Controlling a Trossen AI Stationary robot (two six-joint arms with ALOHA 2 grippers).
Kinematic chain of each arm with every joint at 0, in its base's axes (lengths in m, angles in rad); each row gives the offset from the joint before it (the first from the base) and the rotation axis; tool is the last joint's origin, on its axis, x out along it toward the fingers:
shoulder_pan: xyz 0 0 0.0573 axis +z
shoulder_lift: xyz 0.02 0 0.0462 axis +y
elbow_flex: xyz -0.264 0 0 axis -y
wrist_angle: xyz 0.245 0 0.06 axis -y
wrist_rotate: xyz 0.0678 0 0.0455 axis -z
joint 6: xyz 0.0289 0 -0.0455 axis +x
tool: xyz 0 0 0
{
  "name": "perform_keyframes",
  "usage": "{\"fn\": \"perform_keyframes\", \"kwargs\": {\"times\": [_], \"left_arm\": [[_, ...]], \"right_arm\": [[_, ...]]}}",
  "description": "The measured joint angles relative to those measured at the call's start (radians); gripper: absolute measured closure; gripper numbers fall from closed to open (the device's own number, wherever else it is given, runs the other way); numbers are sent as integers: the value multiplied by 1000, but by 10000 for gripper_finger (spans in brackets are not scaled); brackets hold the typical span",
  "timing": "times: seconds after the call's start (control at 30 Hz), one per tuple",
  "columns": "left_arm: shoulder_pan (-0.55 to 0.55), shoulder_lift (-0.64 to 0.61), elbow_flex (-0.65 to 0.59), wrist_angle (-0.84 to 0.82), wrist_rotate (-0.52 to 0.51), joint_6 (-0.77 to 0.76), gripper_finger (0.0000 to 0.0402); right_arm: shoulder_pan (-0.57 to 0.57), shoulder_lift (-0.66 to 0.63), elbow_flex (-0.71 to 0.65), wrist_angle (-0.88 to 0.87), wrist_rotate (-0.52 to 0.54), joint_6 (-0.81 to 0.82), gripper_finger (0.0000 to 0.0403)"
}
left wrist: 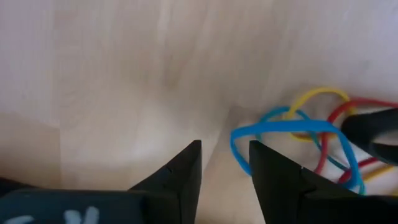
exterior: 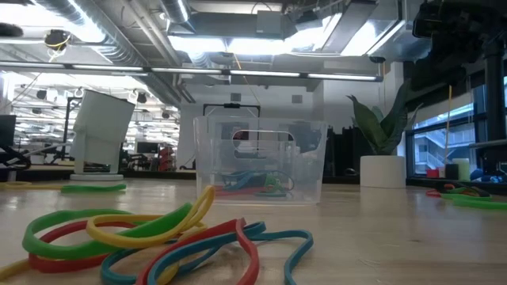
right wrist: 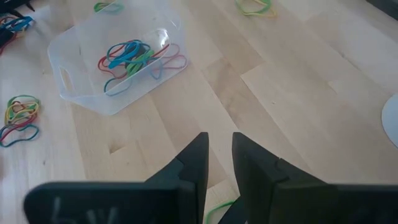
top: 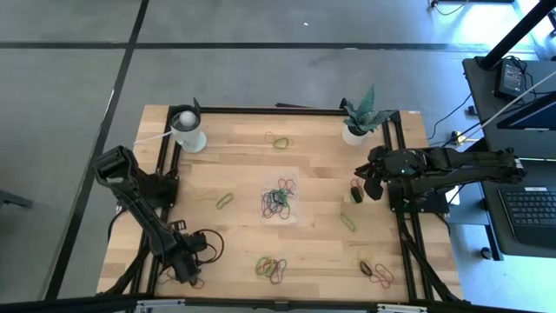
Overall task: Pick and place rubber bands into bin
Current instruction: Put the blue rubber band into the transparent bin
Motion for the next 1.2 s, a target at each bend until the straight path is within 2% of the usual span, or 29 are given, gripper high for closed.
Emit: {"fn": "perform_keyframes", "kwargs": {"times": [0.17,0.27,0.5,0.9,1.07,1.2], "left_arm": [[0,-6,-64,131,3,2,285],[0,-7,-74,134,4,3,301],[1,-21,-45,99,10,33,391],[28,-84,169,-184,-6,112,399],[92,-104,244,-296,-102,180,399],[191,-132,285,-320,-193,327,398]], "right_arm": [[0,0,0,0,0,0,328],[0,0,0,0,0,0,328],[0,0,0,0,0,2,328],[0,0,0,5,0,0,328],[0,0,0,28,2,-1,328],[0,0,0,50,2,-1,328]]}}
